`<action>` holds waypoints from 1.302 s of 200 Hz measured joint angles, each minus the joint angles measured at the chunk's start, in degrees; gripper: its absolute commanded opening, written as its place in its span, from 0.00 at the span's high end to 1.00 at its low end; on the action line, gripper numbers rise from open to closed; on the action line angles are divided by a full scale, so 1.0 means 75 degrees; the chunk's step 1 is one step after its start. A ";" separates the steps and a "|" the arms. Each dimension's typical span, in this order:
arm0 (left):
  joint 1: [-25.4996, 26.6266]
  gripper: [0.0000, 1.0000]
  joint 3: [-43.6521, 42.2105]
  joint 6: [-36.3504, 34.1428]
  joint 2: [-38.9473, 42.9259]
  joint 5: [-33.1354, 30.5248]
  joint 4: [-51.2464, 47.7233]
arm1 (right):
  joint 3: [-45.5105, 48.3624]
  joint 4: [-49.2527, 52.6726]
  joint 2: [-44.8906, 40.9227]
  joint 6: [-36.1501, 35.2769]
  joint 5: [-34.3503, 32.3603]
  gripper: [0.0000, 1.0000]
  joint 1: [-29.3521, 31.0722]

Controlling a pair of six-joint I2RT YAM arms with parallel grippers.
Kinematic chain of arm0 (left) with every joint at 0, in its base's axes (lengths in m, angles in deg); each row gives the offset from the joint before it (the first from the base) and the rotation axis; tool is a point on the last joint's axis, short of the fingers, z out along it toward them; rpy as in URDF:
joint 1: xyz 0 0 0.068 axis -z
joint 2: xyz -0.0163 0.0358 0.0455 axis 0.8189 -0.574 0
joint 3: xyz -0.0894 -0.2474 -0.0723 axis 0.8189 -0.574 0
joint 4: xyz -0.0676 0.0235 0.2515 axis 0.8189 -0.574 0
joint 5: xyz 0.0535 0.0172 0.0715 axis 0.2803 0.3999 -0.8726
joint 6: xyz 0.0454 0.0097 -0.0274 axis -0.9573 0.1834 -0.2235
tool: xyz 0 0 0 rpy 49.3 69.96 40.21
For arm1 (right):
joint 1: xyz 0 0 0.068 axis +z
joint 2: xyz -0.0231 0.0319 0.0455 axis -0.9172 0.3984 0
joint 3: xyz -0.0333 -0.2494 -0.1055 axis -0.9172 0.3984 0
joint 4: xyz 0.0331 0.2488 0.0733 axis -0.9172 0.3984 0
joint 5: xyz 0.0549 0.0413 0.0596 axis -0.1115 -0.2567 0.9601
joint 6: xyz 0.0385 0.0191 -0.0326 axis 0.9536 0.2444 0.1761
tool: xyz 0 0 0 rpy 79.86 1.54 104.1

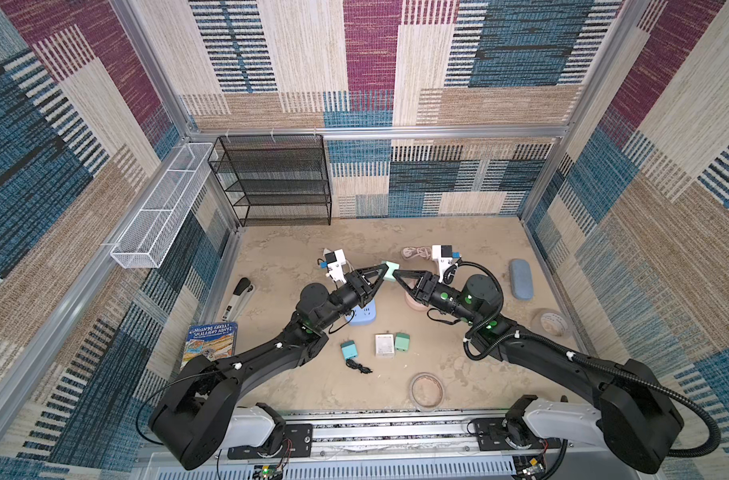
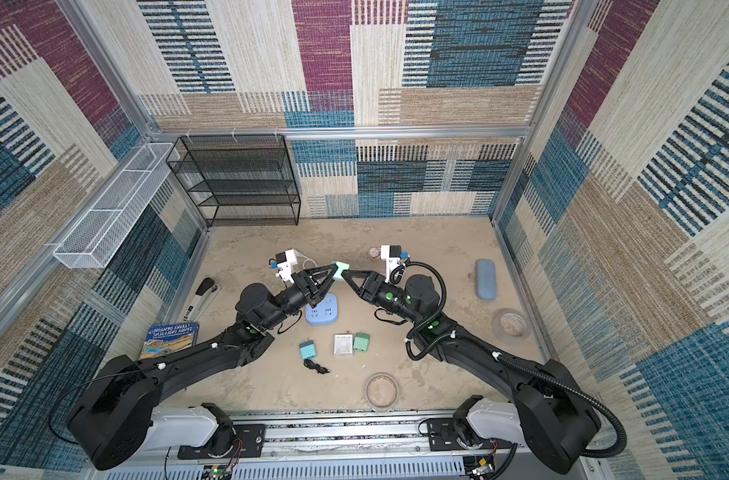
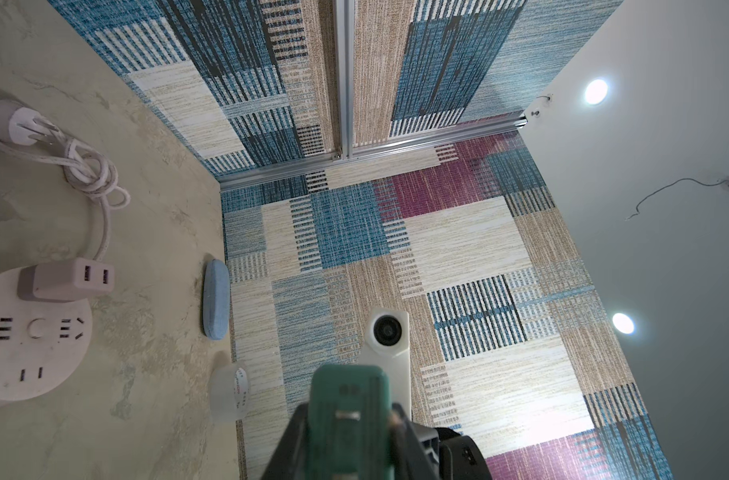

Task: Insert the plug
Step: 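Withdraw the left gripper while the right gripper carries the charger toward the pink strip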

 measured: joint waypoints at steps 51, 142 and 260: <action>0.0044 1.00 -0.0009 0.0329 -0.0510 -0.0256 0.0909 | -0.0140 -0.0370 0.0358 0.0192 -0.0087 0.69 -0.0023; 0.0152 1.00 -0.0067 0.0516 -0.0673 -0.0370 0.1364 | -0.0388 -0.0277 0.0527 0.0370 0.0076 0.87 -0.0044; -0.0341 0.00 0.1862 -0.1947 0.1157 -0.0017 -0.4826 | -0.0717 0.3150 -0.0647 -0.1195 -0.0615 1.00 -0.0688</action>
